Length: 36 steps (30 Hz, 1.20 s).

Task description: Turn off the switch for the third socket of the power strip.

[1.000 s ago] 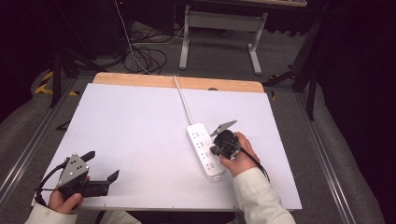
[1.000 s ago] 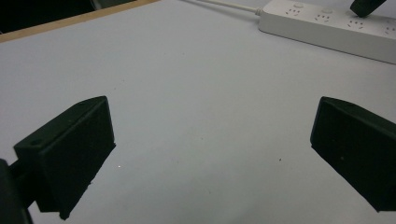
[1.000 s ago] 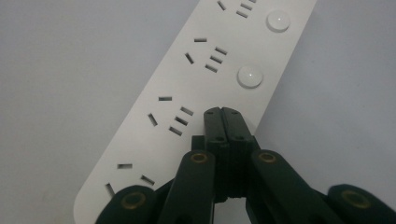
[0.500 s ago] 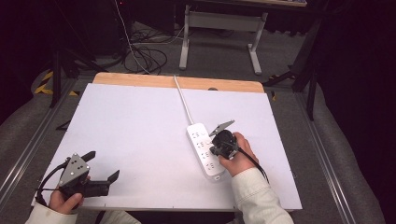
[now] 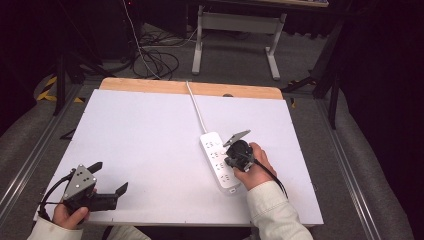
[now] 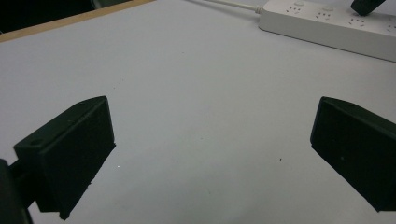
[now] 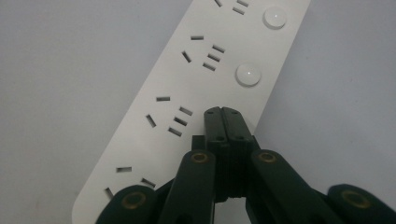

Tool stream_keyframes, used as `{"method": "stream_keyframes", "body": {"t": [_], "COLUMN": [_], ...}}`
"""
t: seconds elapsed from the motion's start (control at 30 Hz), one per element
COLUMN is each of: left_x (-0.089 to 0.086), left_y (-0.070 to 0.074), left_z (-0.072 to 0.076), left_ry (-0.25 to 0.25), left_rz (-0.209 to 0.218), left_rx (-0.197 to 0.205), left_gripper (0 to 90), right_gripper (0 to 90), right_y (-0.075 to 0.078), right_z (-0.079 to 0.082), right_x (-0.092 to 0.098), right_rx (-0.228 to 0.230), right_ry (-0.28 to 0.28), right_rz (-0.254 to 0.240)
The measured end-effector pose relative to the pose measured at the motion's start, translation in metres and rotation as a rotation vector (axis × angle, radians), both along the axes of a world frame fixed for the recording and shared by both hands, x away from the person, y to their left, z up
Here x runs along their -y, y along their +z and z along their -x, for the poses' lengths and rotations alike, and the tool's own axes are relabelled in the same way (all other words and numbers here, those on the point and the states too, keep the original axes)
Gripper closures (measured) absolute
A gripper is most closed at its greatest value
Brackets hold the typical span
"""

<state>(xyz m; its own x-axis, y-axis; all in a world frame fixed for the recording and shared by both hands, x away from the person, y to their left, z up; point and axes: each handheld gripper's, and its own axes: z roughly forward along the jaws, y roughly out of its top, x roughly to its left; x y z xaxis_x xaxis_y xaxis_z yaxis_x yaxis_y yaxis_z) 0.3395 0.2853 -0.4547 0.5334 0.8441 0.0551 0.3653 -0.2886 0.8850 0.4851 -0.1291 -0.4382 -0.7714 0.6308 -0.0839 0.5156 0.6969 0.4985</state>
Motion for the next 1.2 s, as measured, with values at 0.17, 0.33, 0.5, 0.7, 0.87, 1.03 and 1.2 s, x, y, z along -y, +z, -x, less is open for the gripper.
{"method": "stream_keyframes", "body": {"t": [0.17, 0.33, 0.5, 0.7, 0.87, 1.03, 1.2], "left_x": [0.000, 0.000, 0.000, 0.001, 0.001, 0.001, 0.001], "left_y": [0.000, 0.000, 0.000, 0.000, 0.001, 0.001, 0.001], "left_z": [0.000, 0.000, 0.000, 0.000, -0.001, -0.001, 0.000], "left_ry": [0.001, 0.000, -0.004, -0.002, -0.006, -0.005, -0.003], "left_rz": [-0.001, 0.004, 0.003, 0.008, 0.002, 0.002, 0.006], "left_rx": [0.001, 0.001, 0.001, 0.003, 0.009, 0.006, 0.004], "left_gripper": [0.2, 0.2, 0.2, 0.2, 0.2, 0.2, 0.2], "right_gripper": [90.0, 90.0, 90.0, 90.0, 90.0, 90.0, 90.0], "right_y": [-0.001, -0.002, -0.001, 0.008, 0.019, 0.027, 0.033], "right_z": [0.001, -0.001, 0.005, 0.013, 0.019, 0.023, 0.025], "right_x": [0.001, 0.006, 0.011, 0.014, 0.016, 0.016, 0.017], "right_rx": [0.006, -0.010, 0.022, 0.071, 0.109, 0.149, 0.162], "right_ry": [-0.005, -0.017, -0.033, -0.028, -0.010, 0.006, 0.011], "right_rz": [-0.009, -0.051, -0.092, -0.176, -0.219, -0.245, -0.270]}}
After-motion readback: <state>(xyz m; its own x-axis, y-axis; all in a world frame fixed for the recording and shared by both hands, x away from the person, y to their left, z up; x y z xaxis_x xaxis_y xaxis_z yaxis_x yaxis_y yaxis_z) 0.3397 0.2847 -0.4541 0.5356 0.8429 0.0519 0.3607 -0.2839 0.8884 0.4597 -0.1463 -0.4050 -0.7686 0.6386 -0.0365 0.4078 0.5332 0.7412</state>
